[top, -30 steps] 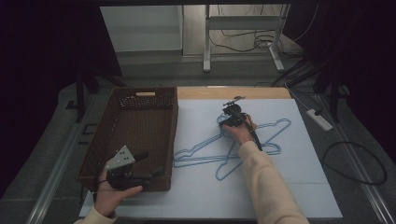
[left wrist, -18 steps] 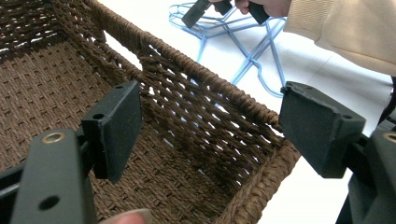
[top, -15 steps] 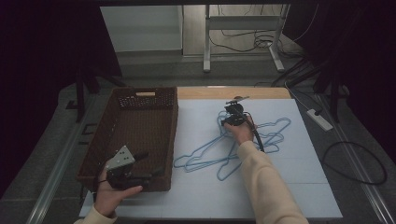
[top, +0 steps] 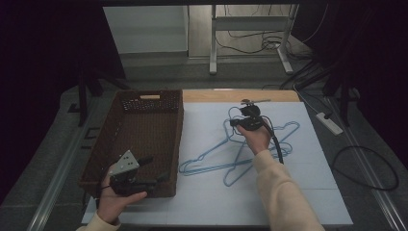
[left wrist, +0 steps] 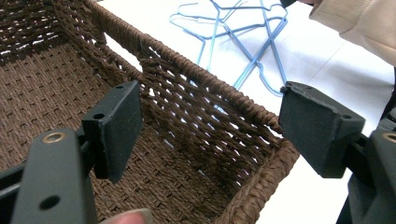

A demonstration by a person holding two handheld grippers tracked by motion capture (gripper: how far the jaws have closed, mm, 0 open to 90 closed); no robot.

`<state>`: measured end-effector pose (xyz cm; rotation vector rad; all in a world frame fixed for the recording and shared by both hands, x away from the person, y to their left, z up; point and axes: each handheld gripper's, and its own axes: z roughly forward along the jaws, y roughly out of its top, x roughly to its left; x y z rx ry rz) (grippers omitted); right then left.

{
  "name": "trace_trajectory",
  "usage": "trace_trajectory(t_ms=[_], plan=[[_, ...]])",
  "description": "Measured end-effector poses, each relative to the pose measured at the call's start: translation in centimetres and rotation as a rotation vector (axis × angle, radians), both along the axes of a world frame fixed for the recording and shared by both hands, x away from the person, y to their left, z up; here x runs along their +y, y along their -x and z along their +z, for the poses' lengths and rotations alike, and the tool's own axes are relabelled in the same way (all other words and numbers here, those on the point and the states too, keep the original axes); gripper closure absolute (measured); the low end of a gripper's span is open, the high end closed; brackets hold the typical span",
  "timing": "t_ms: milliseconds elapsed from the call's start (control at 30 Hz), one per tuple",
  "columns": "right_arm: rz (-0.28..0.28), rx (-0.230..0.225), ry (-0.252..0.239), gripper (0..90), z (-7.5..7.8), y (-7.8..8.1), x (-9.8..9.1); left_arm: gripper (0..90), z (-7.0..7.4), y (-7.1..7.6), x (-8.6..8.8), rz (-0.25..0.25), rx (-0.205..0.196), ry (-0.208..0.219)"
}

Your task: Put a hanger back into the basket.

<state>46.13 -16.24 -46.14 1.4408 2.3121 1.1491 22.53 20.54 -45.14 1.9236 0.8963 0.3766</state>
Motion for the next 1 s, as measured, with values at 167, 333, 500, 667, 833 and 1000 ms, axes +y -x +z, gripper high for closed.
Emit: trace_trajectory(t_ms=[167, 333, 500, 667, 833, 1000], plan=[[0.04, -0.049, -0.028, 86.6, 1.2, 1.5, -0.7, 22.7, 0.2, 0.1, -0.1, -0.001, -0.006, 0.0], [0.081, -0.114, -0.055, 86.6, 2.7, 3.6, -2.0, 22.7, 0.3, 0.2, -0.3, -0.004, -0.009, -0.001], [0.095, -0.171, -0.092, 86.6, 4.3, 6.1, -4.1, 22.7, 0.5, 0.2, -0.6, -0.008, -0.014, -0.004], [0.107, -0.181, -0.117, 86.6, 5.0, 7.7, -5.3, 22.7, 0.9, 0.1, -0.9, -0.021, -0.006, 0.014], [0.122, -0.172, -0.121, 86.6, 4.7, 8.5, -5.6, 23.1, 1.1, -0.1, -1.3, -0.031, 0.008, 0.027], [0.139, -0.172, -0.126, 86.6, 4.6, 9.2, -5.6, 23.0, 1.3, -0.4, -1.7, -0.037, 0.023, 0.033]])
